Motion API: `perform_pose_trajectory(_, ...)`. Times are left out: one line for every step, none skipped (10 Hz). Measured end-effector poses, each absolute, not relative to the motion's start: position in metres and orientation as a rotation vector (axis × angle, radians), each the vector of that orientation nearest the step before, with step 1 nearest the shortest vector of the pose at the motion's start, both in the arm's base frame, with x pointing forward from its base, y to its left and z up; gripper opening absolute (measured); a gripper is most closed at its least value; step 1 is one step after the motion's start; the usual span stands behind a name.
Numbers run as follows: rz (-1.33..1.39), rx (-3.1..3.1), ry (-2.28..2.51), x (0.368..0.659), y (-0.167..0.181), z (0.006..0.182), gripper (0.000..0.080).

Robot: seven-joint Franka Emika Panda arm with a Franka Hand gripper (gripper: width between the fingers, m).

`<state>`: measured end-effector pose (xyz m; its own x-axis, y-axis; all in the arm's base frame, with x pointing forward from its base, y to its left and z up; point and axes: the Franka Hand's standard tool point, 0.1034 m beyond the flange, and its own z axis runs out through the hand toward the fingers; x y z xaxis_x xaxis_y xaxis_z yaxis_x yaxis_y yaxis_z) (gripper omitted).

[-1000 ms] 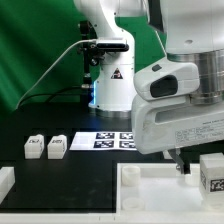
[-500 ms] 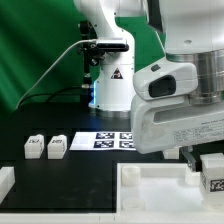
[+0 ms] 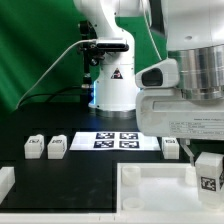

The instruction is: Assemble one leg

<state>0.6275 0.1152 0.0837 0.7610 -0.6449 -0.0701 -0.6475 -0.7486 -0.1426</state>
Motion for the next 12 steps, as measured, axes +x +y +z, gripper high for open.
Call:
perform_pose_trajectory(0.047, -2.687, 1.279, 0.628, 0.115, 0.084, 0.0294)
perform_pose_trajectory(0.073, -2.581, 1.47, 0.628, 0.116, 0.084, 0.0294)
perform_pose_trajectory(0.107, -2.467, 1.668, 0.627, 0.122, 0.084, 0.0294)
perform_pose_trajectory(0.126, -2.363, 1.821, 0.627, 0.127, 0.084, 0.0294)
perform_pose_trajectory(0.128, -2.335, 1.858, 0.627, 0.128, 0.084, 0.0294)
perform_pose_trajectory(0.129, -2.334, 1.858, 0.627, 0.128, 0.084, 0.0294)
perform_pose_trajectory(0.129, -2.34, 1.85, 0.627, 0.128, 0.083, 0.0371)
perform_pose_trajectory(0.129, -2.34, 1.85, 0.627, 0.129, 0.083, 0.0517)
perform_pose_trajectory(0.127, -2.362, 1.82, 0.627, 0.128, 0.083, 0.0517)
perform_pose_trajectory(0.119, -2.435, 1.718, 0.626, 0.129, 0.083, 0.0619)
perform_pose_trajectory(0.113, -2.508, 1.608, 0.623, 0.129, 0.083, 0.0643)
perform_pose_trajectory(0.089, -2.638, 1.387, 0.62, 0.125, 0.085, 0.0648)
